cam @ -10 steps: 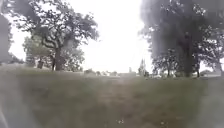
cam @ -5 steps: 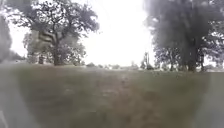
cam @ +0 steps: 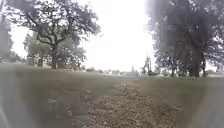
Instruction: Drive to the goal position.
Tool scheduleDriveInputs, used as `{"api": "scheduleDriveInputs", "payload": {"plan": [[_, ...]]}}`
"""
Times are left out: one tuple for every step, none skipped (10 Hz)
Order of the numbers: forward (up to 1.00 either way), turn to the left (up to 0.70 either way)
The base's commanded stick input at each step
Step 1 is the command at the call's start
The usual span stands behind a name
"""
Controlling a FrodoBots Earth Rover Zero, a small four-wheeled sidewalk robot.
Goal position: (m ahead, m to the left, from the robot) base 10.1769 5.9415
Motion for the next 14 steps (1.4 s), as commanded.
{"api": "scheduleDriveInputs", "payload": {"plan": [[1.0, 0.0], [1.0, 0.0], [1.0, 0.0], [1.0, 0.0], [1.0, -0.36], [1.0, -0.23], [1.0, 0.0], [1.0, 0.0], [1.0, 0.0], [1.0, 0.0], [1.0, 0.0], [1.0, 0.0], [1.0, 0.0], [1.0, 0.0]]}}
